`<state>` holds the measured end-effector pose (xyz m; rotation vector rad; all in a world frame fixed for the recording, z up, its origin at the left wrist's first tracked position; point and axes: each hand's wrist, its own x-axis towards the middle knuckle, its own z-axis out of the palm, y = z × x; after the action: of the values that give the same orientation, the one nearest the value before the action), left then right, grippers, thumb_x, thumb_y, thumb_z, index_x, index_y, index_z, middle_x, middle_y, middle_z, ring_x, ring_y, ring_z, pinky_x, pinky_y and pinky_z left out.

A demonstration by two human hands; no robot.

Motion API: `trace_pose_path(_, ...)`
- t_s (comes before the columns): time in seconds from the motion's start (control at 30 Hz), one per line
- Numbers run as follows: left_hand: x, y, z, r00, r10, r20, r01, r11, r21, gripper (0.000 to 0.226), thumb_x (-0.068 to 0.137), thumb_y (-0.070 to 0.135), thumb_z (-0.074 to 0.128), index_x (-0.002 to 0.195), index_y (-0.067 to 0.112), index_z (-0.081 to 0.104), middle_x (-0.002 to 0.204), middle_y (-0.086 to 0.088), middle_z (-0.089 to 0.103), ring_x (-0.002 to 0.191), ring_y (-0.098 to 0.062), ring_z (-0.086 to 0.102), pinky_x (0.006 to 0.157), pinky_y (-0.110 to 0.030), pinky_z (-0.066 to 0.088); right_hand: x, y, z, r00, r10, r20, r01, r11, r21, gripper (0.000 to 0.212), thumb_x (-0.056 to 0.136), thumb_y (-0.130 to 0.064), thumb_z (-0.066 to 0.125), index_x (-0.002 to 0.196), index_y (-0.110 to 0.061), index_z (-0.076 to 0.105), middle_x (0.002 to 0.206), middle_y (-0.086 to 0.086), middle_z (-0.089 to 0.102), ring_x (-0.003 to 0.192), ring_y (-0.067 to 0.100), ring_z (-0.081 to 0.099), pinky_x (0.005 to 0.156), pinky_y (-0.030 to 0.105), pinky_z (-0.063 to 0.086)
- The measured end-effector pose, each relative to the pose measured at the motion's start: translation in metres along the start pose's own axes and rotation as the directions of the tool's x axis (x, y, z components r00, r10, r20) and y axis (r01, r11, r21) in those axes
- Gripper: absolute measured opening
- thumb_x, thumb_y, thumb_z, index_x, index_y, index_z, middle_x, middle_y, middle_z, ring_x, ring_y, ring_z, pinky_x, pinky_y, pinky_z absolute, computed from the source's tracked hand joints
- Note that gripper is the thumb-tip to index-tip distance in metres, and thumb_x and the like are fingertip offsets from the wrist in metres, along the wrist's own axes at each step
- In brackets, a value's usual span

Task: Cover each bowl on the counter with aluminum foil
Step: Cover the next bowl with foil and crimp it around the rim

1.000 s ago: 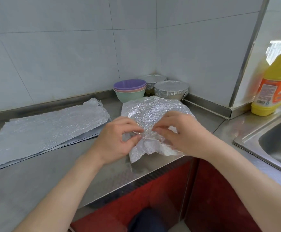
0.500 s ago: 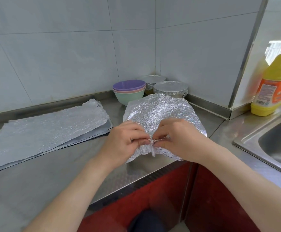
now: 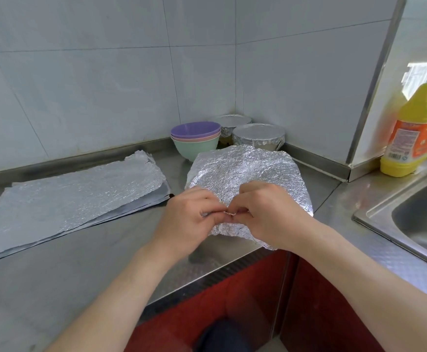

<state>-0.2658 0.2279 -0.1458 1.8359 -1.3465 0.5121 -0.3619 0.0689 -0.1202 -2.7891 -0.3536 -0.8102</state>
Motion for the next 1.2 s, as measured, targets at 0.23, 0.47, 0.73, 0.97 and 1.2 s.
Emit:
trace_pose_path(0.23, -0.001, -0.006, -0.008, 0.999, 0.037, 0.034, -0.036, 0.999, -0.039, 0.023, 0.079, 0.036, 0.068, 0.08, 0.016, 0.077, 0.074, 0.008, 0.066, 0.072, -0.01, 0.058, 0.065, -0.031, 0.047, 0.001, -0.005, 0.002, 0.998, 0.017, 0.054, -0.02, 0.998, 0.063, 0.015, 0.082, -0.033, 0.072, 0.082, -0.018, 0.075, 0.068, -0.007, 0.053, 0.064, 0.014, 0.051, 0.058, 0.033, 0.046)
trace_pose_path(0.47, -0.005, -0.015, -0.033, 0.998, -0.042, 0.042, 0.041, 0.999, 0.029, 0.025, 0.077, 0.039, 0.072, 0.097, 0.025, 0.077, 0.096, 0.017, 0.069, 0.095, -0.003, 0.059, 0.087, -0.019, 0.045, -0.008, 0.004, -0.021, 0.99, 0.114, 0.083, -0.126, 0.98, 0.155, 0.021, 0.089, -0.039, 0.064, 0.099, -0.025, 0.076, 0.094, -0.007, 0.063, 0.09, 0.008, 0.057, 0.079, 0.03, 0.048)
trace_pose_path(0.73, 0.0, 0.006, -0.009, 0.998, -0.012, 0.055, 0.014, 0.999, -0.029, 0.014, 0.08, 0.032, 0.072, 0.091, 0.026, 0.078, 0.082, 0.014, 0.068, 0.08, -0.008, 0.058, 0.07, -0.033, 0.049, -0.007, 0.003, -0.013, 0.996, 0.062, 0.066, -0.071, 0.988, 0.137, 0.008, 0.082, -0.027, 0.076, 0.089, -0.023, 0.077, 0.084, -0.006, 0.062, 0.077, 0.009, 0.054, 0.071, 0.033, 0.048)
trace_pose_path(0.97, 0.0, 0.003, -0.008, 0.993, 0.071, 0.09, -0.072, 0.997, 0.008, 0.02, 0.084, 0.035, 0.067, 0.088, 0.019, 0.077, 0.081, 0.009, 0.067, 0.078, -0.01, 0.057, 0.07, -0.025, 0.047, -0.007, 0.001, -0.009, 0.999, 0.004, 0.052, -0.003, 1.0, -0.007, 0.007, 0.08, -0.022, 0.074, 0.083, -0.016, 0.073, 0.076, 0.001, 0.062, 0.074, 0.022, 0.058, 0.066, 0.027, 0.037)
trace_pose_path(1.2, -0.004, -0.005, -0.007, 0.98, 0.195, 0.044, -0.2, 0.961, 0.193, 0.012, 0.088, 0.014, 0.063, 0.086, 0.008, 0.074, 0.082, 0.002, 0.065, 0.077, -0.017, 0.056, 0.071, -0.028, 0.045, -0.004, -0.012, 0.009, 0.998, -0.042, -0.043, 0.035, 0.989, -0.141, 0.011, 0.071, -0.016, 0.08, 0.07, -0.013, 0.069, 0.064, 0.002, 0.058, 0.06, 0.025, 0.057, 0.055, 0.035, 0.05)
